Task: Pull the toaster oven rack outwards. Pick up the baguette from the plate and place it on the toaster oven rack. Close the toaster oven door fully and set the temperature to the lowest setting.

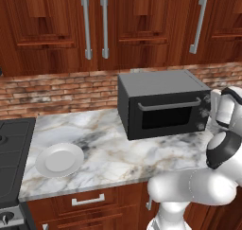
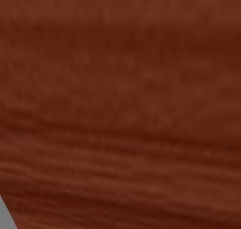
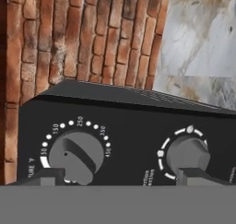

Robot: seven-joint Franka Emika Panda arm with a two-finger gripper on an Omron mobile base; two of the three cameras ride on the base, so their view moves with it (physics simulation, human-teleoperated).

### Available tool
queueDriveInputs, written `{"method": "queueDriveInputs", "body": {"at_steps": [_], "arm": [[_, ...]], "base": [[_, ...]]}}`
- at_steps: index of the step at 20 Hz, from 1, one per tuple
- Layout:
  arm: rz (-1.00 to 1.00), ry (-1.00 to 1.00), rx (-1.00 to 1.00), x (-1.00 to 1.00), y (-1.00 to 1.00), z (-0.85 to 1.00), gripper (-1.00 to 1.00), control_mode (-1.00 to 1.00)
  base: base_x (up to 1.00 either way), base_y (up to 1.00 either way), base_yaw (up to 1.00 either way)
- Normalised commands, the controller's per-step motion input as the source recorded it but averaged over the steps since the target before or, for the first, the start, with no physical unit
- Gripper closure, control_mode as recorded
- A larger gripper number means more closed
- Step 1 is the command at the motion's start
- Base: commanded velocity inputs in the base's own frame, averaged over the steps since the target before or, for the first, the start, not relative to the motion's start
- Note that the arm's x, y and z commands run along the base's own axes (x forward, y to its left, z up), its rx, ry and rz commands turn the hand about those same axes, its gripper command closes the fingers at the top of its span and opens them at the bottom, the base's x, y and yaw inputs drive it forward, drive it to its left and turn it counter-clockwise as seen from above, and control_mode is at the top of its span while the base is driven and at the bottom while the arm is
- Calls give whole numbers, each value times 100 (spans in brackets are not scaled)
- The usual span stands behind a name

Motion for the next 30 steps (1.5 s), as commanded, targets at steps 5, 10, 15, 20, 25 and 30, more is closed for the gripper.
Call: {"method": "queueDriveInputs", "body": {"at_steps": [5,10,15,20,25,30], "arm": [[0,-2,0,1,-24,37,-100,-100],[0,-19,0,-10,-11,37,-100,-100],[0,-4,0,3,-26,10,-100,-100],[0,0,0,2,-3,-2,-100,-100],[0,2,0,0,0,-7,-100,-100],[0,5,0,15,8,-4,-100,-100]], "base": [[0,0,0],[0,0,0],[0,0,0],[0,0,0],[0,0,0],[0,0,0]]}}
